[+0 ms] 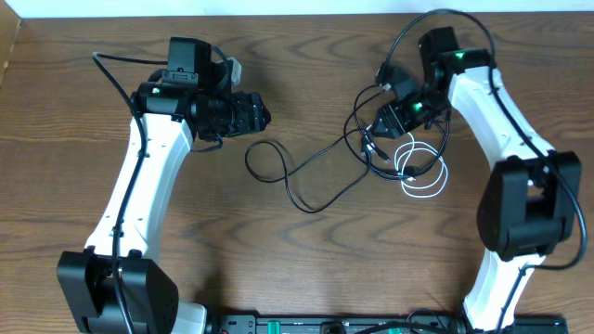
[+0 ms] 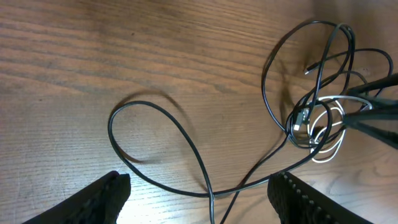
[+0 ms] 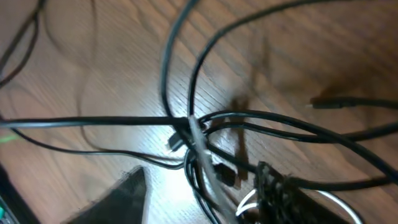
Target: Untangle cables
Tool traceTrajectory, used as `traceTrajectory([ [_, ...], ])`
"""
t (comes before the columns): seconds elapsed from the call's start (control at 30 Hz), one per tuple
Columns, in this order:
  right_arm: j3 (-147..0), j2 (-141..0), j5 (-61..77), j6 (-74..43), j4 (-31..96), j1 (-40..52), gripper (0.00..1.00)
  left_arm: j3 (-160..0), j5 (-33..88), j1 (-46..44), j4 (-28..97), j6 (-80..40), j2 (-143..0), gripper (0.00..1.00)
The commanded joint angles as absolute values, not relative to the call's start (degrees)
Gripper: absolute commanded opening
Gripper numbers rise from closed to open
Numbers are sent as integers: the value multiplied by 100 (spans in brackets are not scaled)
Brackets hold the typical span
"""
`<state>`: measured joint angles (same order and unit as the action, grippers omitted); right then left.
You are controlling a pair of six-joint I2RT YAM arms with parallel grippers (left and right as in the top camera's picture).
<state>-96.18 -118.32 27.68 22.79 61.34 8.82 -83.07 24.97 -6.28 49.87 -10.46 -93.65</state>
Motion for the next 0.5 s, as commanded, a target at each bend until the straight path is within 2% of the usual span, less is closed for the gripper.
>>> traceTrajectory([
  [0.0, -9675, -11883, 2705, 2405, 6145, 873, 26, -8444, 2486, -646, 4936, -1013, -9432, 77],
  [0.03, -9677, -11856, 2759, 2405, 6149, 873, 4, -8444, 2486, -646, 4919, -1015, -9430, 76],
  [0.07, -9692, -11821, 2862, 2403, 6191, 873, 1, -8444, 2486, -646, 4897, -1015, -9432, 76],
  [0.27, -10541, -11008, 4086, 2449, 6827, 847, 1, -8444, 2488, -714, 4790, -1079, -9432, 76],
  [0.47, -10969, -10042, 4029, 2003, 6729, 845, 1, -8444, 2488, -784, 4755, -1079, -9430, 76],
])
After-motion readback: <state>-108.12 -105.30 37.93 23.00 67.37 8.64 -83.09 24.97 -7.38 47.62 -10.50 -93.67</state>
